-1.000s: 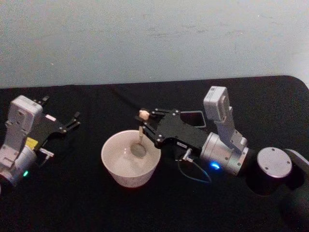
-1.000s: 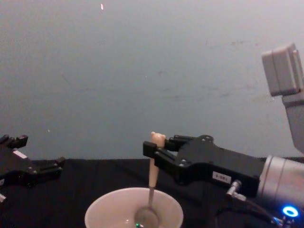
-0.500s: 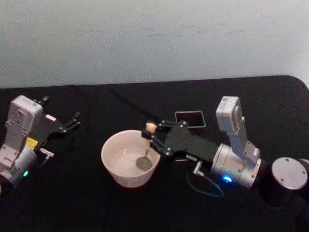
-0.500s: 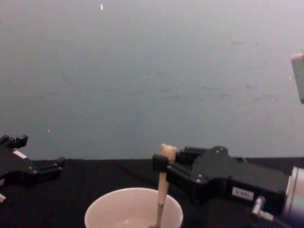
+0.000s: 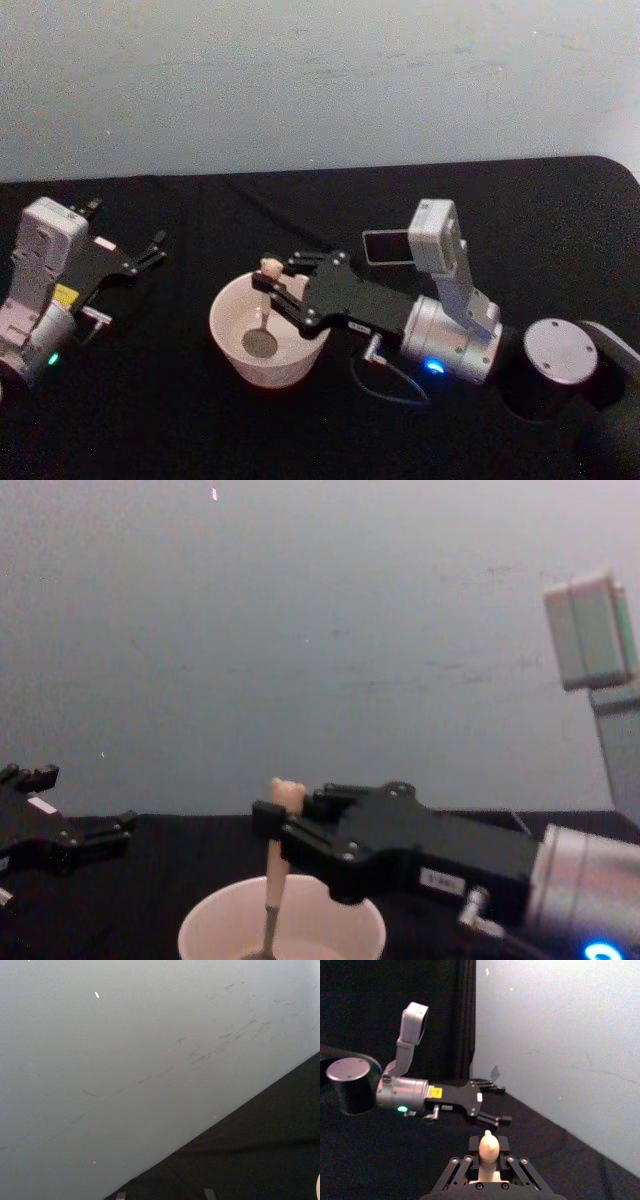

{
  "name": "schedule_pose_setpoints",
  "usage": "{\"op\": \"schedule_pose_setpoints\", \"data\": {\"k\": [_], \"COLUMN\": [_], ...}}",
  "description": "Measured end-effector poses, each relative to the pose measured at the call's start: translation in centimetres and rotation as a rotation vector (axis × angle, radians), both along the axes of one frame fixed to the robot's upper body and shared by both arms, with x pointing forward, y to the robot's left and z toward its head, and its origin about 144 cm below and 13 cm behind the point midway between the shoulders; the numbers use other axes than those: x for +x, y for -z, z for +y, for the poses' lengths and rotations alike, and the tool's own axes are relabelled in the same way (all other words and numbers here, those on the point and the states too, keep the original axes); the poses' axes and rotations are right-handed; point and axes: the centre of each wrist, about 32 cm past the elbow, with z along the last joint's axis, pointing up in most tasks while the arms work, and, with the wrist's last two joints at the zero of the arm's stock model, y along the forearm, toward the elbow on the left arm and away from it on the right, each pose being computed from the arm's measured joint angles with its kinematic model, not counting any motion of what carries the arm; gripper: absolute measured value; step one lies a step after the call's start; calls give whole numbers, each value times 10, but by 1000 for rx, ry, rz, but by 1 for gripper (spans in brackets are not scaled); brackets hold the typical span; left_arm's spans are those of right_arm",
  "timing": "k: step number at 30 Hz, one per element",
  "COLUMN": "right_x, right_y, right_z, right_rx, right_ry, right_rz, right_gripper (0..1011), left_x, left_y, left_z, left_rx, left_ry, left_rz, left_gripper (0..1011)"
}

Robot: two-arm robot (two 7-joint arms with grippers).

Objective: Pick up the stirring spoon with one hand, stir inside the cup, then place it back in its original position.

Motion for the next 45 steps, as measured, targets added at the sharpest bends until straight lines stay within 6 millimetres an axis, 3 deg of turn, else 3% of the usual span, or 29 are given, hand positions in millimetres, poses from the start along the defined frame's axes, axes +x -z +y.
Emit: {"op": "schedule_pose_setpoints", "data": {"k": [10, 23, 32, 39, 45], "right_x": [19, 23, 17, 1, -9], "right_y": [-1, -1, 2, 2, 4], "right_z": [3, -6, -17, -24, -18], "right_rx": [-6, -7, -24, -28, -30], "right_ry": [55, 100, 122, 89, 30], "right_rz": [-27, -30, -25, -4, 9], "right_gripper": [212, 212, 212, 212, 212], "left_x": [0, 0, 0, 0, 0], "left_y": [0, 0, 0, 0, 0], "left_z": [0, 0, 0, 0, 0], "left_rx": [0, 0, 0, 0, 0], "left_ry": [0, 0, 0, 0, 0], "left_rz": [0, 0, 0, 0, 0], "left_gripper": [1001, 1001, 1001, 1001, 1001]}}
